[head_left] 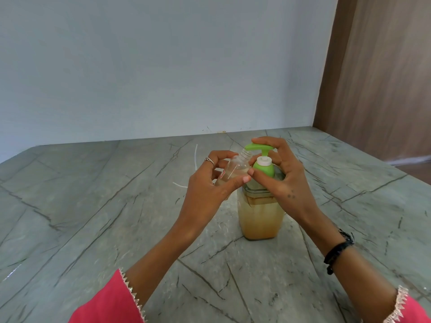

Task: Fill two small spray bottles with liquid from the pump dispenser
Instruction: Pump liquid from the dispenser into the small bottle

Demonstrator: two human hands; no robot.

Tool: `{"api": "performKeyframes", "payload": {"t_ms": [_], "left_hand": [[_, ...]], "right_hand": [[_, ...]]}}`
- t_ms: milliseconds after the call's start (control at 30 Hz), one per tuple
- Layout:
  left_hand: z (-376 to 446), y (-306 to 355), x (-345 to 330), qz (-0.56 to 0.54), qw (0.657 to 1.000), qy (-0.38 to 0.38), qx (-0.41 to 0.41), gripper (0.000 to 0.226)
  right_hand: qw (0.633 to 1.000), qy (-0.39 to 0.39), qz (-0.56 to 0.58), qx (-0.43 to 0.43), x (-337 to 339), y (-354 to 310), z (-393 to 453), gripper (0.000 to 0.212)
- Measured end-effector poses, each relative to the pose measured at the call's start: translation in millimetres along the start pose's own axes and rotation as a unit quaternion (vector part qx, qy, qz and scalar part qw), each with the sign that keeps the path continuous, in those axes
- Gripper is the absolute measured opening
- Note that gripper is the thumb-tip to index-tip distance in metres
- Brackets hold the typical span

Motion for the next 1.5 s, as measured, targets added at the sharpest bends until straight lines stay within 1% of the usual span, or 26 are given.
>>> {"api": "performKeyframes", "payload": {"t_ms": [133,500,667,867,967,1067,1267,1367,1500], "left_hand": [[-0.2,2.2,-0.6,-0.001,1.0,0.002,-0.005,0.034],[-0.7,5.8,-1.5,-0.012,1.0,0.001,-0.01,0.032],[-0.9,1.6,-1.1,-0.001,1.0,0.002,-0.004,0.035],[-0.8,0.9,-0.3,0.004,1.0,0.003,-0.005,0.035],[-0.5,3.1,0.0,-0.003,1.0,0.002,-0.008,0.032],[-0.2,3.4,0.5,0.004,1.0,0.001,-0.012,0.033],[-0.6,5.6,-0.7,0.007,1.0,-0.001,-0.019,0.034],[-0.5,7.4,0.1,0.007,1.0,0.0,-0.024,0.034],[-0.2,8.7,-0.7,0.004,1.0,-0.002,-0.024,0.034]], "right_hand": [[1.0,-0.011,-0.002,-0.004,-0.5,0.1,-1.0,0.047],[0.999,0.046,-0.021,-0.005,1.4,-2.8,1.1,0.038],[0.998,0.062,-0.025,-0.013,2.5,-2.3,1.8,0.034],[0.998,0.059,-0.029,-0.013,2.2,-2.9,2.3,0.033],[0.999,0.044,-0.026,0.001,0.9,-3.9,0.9,0.035],[0.999,0.029,-0.017,0.0,0.3,-2.3,0.1,0.04],[1.0,0.008,-0.008,0.002,-0.4,-1.5,0.0,0.041],[1.0,0.01,-0.012,0.007,-0.6,-0.8,1.1,0.039],[0.999,0.034,-0.019,0.014,1.0,-2.8,2.9,0.04]]}}
Point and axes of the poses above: each hand's wrist, its own z-axis towards the middle knuckle, its own x-axis out of the back of the hand, y = z × x, the point moved 6 cm from there along z, towards the middle knuckle, and after that the axes turned 1 degree about -x, right-handed, at the moved point
